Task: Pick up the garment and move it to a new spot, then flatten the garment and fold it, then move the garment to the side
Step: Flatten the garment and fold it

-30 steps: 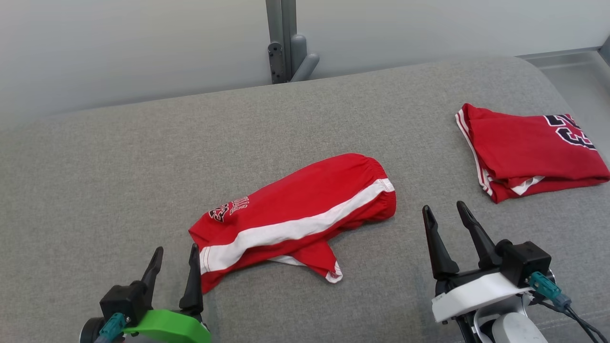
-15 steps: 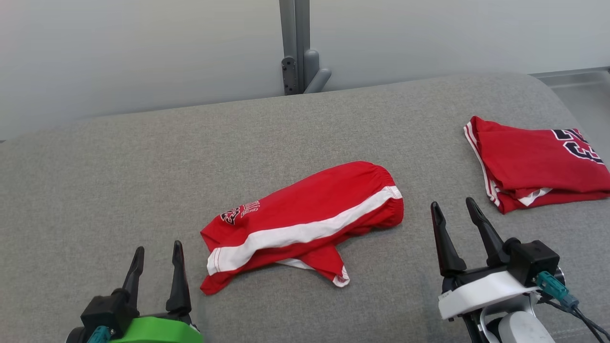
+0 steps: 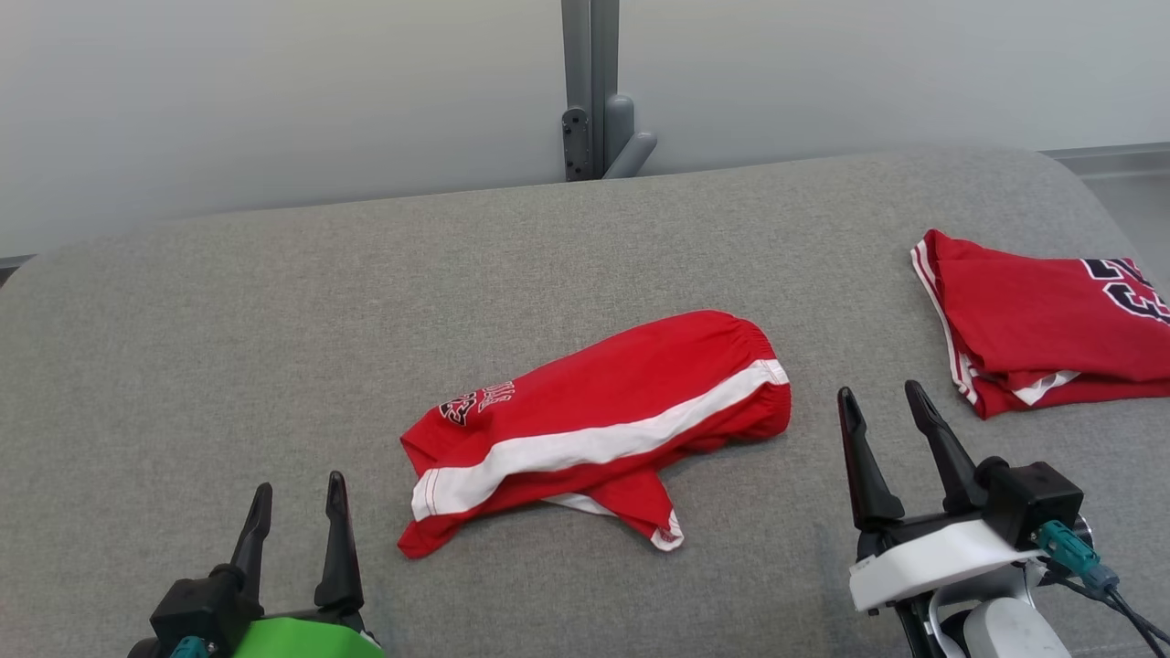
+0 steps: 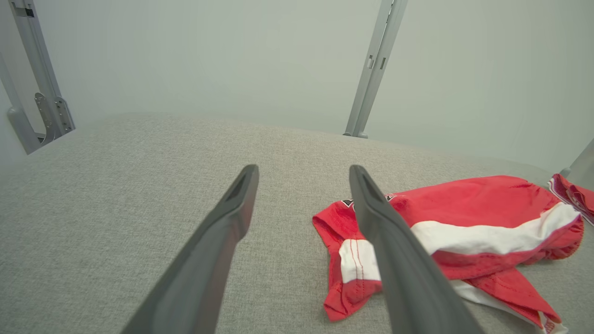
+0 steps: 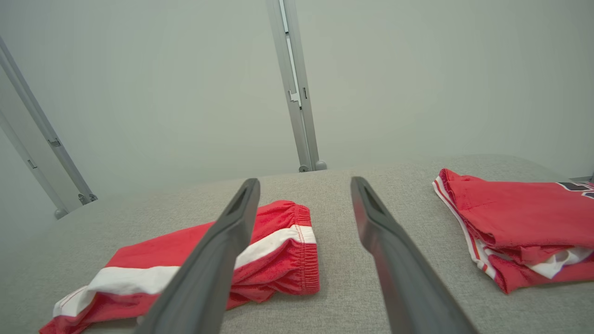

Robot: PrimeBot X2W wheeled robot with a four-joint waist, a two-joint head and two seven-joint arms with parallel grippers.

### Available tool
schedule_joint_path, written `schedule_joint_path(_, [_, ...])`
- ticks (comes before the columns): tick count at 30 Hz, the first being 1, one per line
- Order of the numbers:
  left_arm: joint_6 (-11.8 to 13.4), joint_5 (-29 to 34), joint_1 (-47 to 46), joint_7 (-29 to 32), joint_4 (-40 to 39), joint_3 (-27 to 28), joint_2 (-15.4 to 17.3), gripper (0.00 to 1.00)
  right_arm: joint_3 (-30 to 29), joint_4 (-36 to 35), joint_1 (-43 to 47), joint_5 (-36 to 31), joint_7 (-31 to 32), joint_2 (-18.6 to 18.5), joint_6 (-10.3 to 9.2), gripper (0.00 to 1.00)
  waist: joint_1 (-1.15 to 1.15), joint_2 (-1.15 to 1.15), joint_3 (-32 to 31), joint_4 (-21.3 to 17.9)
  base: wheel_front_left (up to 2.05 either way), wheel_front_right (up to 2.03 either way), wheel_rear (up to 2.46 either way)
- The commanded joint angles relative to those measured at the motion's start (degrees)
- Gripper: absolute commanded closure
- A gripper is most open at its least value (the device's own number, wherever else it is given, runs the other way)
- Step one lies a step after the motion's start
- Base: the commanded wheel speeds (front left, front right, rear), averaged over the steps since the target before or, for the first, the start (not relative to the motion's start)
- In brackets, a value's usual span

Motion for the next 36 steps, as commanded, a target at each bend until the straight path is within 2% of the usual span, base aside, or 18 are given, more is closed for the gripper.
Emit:
schedule_joint_path(1, [-0.3,0.6,0.8,-0.2,0.0,0.3,-0.1,0.0,-0.2,0.8,0.5,0.4,-0.1,-0.1,-0.06,0.0,0.0,0.14,0.1,0.0,0.0,0.0,0.0])
schedule_joint_path(8, [-0.6,1.2,-0.1,-0.2,0.0,0.1,-0.4,0.0,-0.4,3.9,-3.3,1.6,3.3,-0.1,-0.06,0.0,0.0,0.14,1.5,0.0,0.0,0.0,0.0])
schedule_joint_path(16, [-1.0,1.9,-2.3,-0.2,0.4,-0.9,-0.6,0.0,0.4,9.0,-10.8,4.3,12.3,-5.1,-0.06,0.0,0.0,0.14,4.1,1.2,0.0,0.0,0.0])
schedule_joint_path(24, [-1.4,1.9,-4.2,-0.2,1.3,-1.8,-0.7,0.0,7.9,16.2,-18.5,11.6,19.9,-11.9,-0.06,0.0,0.0,0.14,6.2,3.6,0.0,0.0,0.0])
schedule_joint_path(36, [-1.8,2.4,-5.5,-0.2,1.9,-2.3,-0.8,0.0,19.2,24.0,-25.9,24.0,22.6,-16.2,-0.06,0.0,0.0,0.14,8.1,6.4,0.0,0.0,0.0])
